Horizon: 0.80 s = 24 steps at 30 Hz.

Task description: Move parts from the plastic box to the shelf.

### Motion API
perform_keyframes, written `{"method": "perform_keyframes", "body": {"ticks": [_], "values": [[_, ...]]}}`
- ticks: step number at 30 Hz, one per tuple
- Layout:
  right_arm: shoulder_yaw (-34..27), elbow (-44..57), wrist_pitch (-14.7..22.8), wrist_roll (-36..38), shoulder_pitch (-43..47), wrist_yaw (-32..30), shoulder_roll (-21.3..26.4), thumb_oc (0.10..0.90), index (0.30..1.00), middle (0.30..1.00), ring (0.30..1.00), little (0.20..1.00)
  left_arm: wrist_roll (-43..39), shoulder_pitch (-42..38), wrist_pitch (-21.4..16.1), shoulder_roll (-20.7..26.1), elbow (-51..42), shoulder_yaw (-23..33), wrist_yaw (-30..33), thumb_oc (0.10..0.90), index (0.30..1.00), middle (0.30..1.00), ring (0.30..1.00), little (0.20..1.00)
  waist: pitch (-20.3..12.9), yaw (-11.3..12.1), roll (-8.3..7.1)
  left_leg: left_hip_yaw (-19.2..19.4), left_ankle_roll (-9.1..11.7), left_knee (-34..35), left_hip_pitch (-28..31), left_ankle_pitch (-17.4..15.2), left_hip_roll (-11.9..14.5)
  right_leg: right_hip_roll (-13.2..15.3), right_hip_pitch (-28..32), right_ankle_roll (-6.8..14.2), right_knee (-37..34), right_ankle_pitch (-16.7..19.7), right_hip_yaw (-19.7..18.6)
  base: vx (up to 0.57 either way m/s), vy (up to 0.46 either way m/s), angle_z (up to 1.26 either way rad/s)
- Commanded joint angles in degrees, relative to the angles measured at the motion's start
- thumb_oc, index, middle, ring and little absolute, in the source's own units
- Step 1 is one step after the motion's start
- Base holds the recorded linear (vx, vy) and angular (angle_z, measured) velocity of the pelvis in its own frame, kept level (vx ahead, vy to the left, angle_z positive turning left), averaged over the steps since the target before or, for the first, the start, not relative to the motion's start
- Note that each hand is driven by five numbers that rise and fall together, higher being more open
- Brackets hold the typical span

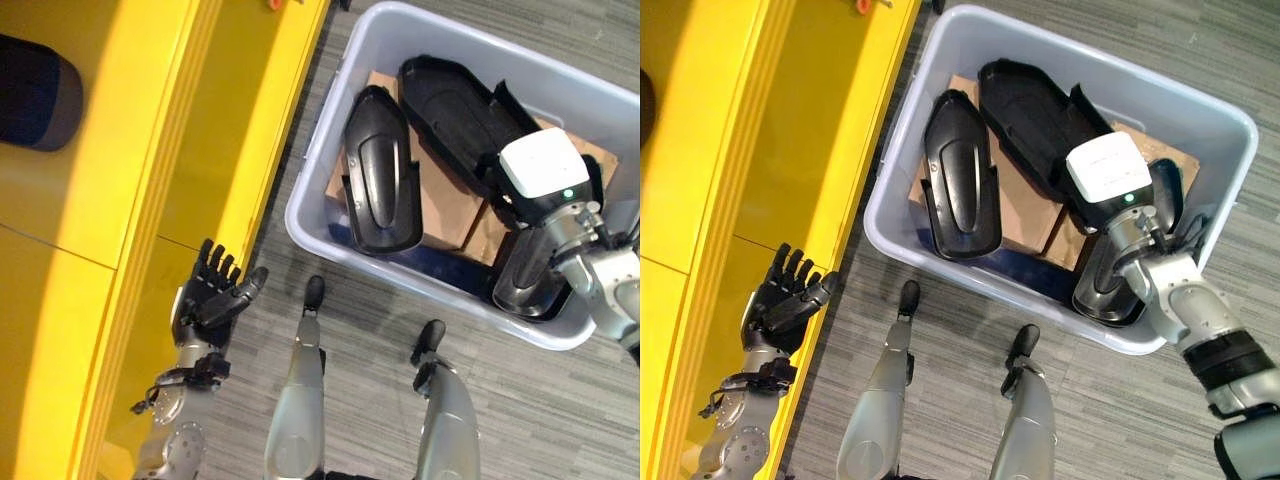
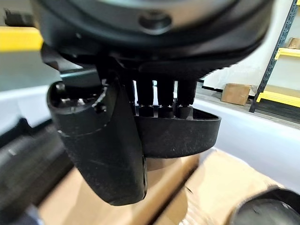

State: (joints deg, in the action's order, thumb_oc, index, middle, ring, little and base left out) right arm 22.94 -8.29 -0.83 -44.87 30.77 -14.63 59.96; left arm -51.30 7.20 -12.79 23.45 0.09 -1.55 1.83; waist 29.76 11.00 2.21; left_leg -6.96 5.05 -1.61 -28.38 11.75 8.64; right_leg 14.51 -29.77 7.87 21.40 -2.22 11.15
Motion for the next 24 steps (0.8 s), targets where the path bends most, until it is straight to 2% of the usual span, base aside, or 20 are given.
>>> {"method": "perform_keyframes", "body": {"ticks": [1,2,7,10,11,15,19,20,23,24], "values": [[-6.42,6.61,1.39,0.53,0.91,-3.12,0.82,0.4,0.3,0.3,0.3,0.3,1.94,-0.39,-2.97,2.07,-1.81,2.07,-1.74,0.9,1.0,1.0,1.0,1.0,-1.16,-0.03,-3.95,1.49,3.63,4.7,11.36,-3.02,2.0,0.57,12.76,0.48,-15.02,10.01,0.33,0.1,0.025,-0.04],[-8.48,9.31,1.9,0.74,-1.22,-3.41,-0.61,0.4,0.3,0.3,0.3,0.3,1.93,-0.03,-2.63,1.66,-1.38,2.07,-1.87,0.9,1.0,1.0,1.0,1.0,-2.86,-0.05,-4.2,1.73,3.63,5.51,13.17,-3.02,2.13,0.44,14.69,0.63,-16.11,10.2,0.39,0.1,0.032,-0.04],[-12.28,14.66,3.51,0.98,-4.69,-3.86,-3.6,0.4,0.3,0.3,0.3,0.3,2.16,1.16,-1.45,0.97,-0.48,2.17,-3.11,0.9,1.0,1.0,1.0,1.0,-7.26,-0.4,-4.43,2.53,3.43,6.36,17.26,-3.82,2.31,0.37,18.97,0.9,-18.39,10.47,0.41,0.1,0.039,-0.09],[-13.15,16.62,4.22,0.37,-6.49,-2.94,-4.65,0.4,0.3,0.3,0.3,0.3,2.44,1.64,-0.75,0.69,0.55,2.19,-3.87,0.9,1.0,1.0,1.0,1.0,-10.02,-0.75,-4.76,3.03,3.33,6.61,19.46,-4.55,2.53,0.25,21.44,1.24,-19.94,10.83,0.47,0.08,0.023,-0.01],[-13.19,16.65,4.22,0.37,-6.54,-2.92,-4.66,0.4,0.3,0.3,0.3,0.3,2.44,1.64,-0.76,0.71,0.56,2.17,-3.88,0.9,1.0,1.0,1.0,1.0,-9.99,-0.73,-4.75,3.03,3.34,6.61,19.5,-4.56,2.54,0.23,21.51,1.24,-19.98,10.85,0.48,0.06,0.01,0.0],[-14.81,19.97,5.57,1.57,-7.94,-2.62,-7.81,0.4,0.3,0.3,0.3,0.3,3.27,2.19,-0.17,-0.53,2.05,2.49,-4.31,0.9,1.0,1.0,1.0,1.0,-15.09,-1.78,-5.35,4.48,3.17,6.61,23.12,-5.86,3.03,0.01,24.78,1.73,-21.26,11.0,-0.18,0.08,0.025,-0.05],[-14.78,20.78,6.04,1.91,-8.11,-2.2,-9.31,0.4,0.3,0.3,0.3,0.3,3.26,2.93,0.21,-1.35,2.5,3.02,-4.58,0.9,1.0,1.0,1.0,1.0,-17.5,-2.3,-5.7,5.38,2.88,6.61,25.07,-6.1,3.15,0.02,26.08,1.85,-21.15,11.13,-0.76,0.03,0.011,-0.09],[-13.98,20.59,6.08,1.93,-7.46,-1.87,-10.4,0.4,0.3,0.3,0.3,0.3,3.44,3.08,0.41,-1.61,2.72,3.04,-4.5,0.9,1.0,1.0,1.0,1.0,-19.3,-2.63,-5.69,5.9,2.84,6.61,26.29,-6.38,3.4,-0.12,26.71,2.02,-21.21,11.0,-1.34,0.03,0.001,-0.11],[-13.43,20.85,6.42,2.08,-7.05,-1.45,-11.34,0.4,0.3,0.3,0.3,0.3,3.93,3.84,0.87,-1.81,2.85,3.01,-4.95,0.9,1.0,1.0,1.0,1.0,-20.73,-2.85,-5.51,6.52,2.82,6.61,27.45,-6.65,3.65,-0.32,27.65,2.09,-21.56,10.91,-1.83,0.01,-0.008,-0.17],[-12.19,20.77,6.71,2.07,-6.1,-0.76,-12.11,0.4,0.3,0.3,0.3,0.3,4.42,4.46,1.11,-1.93,2.32,2.82,-5.4,0.9,1.0,1.0,1.0,1.0,-22.46,-3.13,-5.3,7.0,2.87,6.61,28.46,-6.74,3.99,-0.6,28.55,2.15,-21.9,10.79,-2.31,0.0,-0.017,-0.24]]}}
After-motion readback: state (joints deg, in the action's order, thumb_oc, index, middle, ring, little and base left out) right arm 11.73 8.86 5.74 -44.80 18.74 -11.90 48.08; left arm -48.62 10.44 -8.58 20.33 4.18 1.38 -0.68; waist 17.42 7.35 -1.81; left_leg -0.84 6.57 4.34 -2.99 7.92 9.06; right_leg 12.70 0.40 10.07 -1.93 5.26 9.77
